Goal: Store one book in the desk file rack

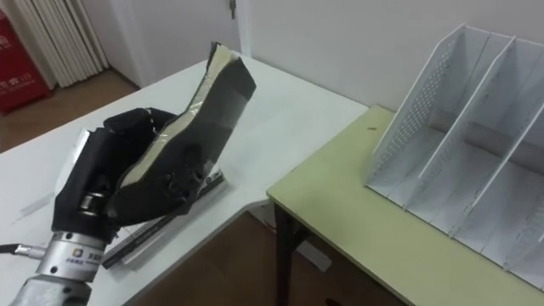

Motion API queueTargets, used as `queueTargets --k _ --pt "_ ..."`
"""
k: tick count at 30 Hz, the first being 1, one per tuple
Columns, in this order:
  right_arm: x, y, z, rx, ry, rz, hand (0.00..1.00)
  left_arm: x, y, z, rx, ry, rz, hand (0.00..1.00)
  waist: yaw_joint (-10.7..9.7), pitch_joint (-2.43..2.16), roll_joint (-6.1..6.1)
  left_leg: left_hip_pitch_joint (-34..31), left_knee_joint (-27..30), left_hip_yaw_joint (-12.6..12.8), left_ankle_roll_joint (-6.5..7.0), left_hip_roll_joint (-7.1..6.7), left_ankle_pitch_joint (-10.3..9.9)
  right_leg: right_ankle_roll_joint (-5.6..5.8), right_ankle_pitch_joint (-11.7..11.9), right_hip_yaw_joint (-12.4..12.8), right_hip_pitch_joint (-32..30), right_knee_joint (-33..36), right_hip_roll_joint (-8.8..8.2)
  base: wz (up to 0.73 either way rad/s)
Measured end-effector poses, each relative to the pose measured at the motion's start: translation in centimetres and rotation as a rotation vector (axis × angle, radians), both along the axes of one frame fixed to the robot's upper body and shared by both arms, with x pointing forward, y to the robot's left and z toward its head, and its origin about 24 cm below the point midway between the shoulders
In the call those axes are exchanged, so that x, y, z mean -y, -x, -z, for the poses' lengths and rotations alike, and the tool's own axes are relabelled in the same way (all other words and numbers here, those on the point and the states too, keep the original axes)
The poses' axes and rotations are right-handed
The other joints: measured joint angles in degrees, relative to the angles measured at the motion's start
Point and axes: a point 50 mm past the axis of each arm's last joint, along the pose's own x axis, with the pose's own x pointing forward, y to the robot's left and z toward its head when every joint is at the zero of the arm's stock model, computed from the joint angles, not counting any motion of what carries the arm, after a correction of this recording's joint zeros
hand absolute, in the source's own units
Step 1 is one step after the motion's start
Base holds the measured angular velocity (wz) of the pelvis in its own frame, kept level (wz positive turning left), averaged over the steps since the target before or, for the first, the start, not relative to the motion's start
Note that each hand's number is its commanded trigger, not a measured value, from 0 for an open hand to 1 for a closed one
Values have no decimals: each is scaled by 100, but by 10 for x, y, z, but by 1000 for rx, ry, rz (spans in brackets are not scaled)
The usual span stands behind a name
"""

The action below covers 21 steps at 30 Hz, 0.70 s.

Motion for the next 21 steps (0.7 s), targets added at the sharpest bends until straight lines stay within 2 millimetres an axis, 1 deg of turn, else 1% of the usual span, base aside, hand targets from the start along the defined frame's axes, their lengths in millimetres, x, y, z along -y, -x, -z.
queueTargets --k 2,5,9,11,12,13,14,15,16,17,19,21 --pt "-5 -4 -9 18 -26 -63 0 1 1 -1 -11 39 75 100 -27 6 -27 -5 -5 0 0 3 0 2 1 30 -30 7 -2 -5" --pt "-12 -12 -22 42 -76 -128 0 2 2 -1 -26 122 159 100 -41 5 -31 -5 -4 12 1 2 0 11 9 46 -41 16 -8 -6" --pt "-13 -16 -36 60 -170 -158 0 2 3 -1 -36 194 247 100 -34 6 -28 12 -7 29 0 2 0 11 10 63 -32 25 -13 -4" --pt "-11 -19 -46 71 -261 -148 0 1 5 2 -61 257 289 100 -45 12 -20 39 -14 163 1 27 -1 10 11 152 -42 51 -7 -16" --pt "-10 -21 -48 76 -283 -141 0 1 5 3 -67 269 298 100 -63 13 -20 39 -14 166 1 28 -1 10 11 152 -44 59 -8 -10" --pt "-8 -23 -52 86 -342 -118 0 1 5 6 -83 302 318 100 -66 17 -18 39 -16 172 1 35 -1 10 11 166 -47 103 -9 -7" --pt "-7 -25 -56 95 -414 -91 0 -1 4 11 -104 333 333 100 -76 36 -17 69 -25 191 1 42 -1 10 12 179 -19 108 -8 -8" --pt "-7 -26 -59 101 -443 -82 0 -2 3 14 -120 348 338 100 -96 51 -20 94 -30 201 1 43 -1 10 12 184 2 110 -8 -5" --pt "-4 -28 -63 116 -503 -62 0 -3 2 21 -157 367 340 100 -122 64 -21 101 -28 255 3 52 -3 9 12 198 9 111 -6 -7" --pt "-2 -29 -66 130 -563 -35 0 -3 2 25 -185 378 348 100 -130 79 -20 89 -25 364 14 80 -10 -1 22 246 -21 121 10 -10" --pt "2 -31 -70 145 -631 -1 0 -2 3 27 -205 392 375 100 -111 90 -4 43 -24 447 27 113 -23 -4 48 322 -105 123 40 -16" --pt "5 -34 -77 170 -695 22 0 -1 3 27 -206 396 409 100 -108 80 24 -29 -1 468 29 125 -24 -3 85 354 -172 114 52 -11"
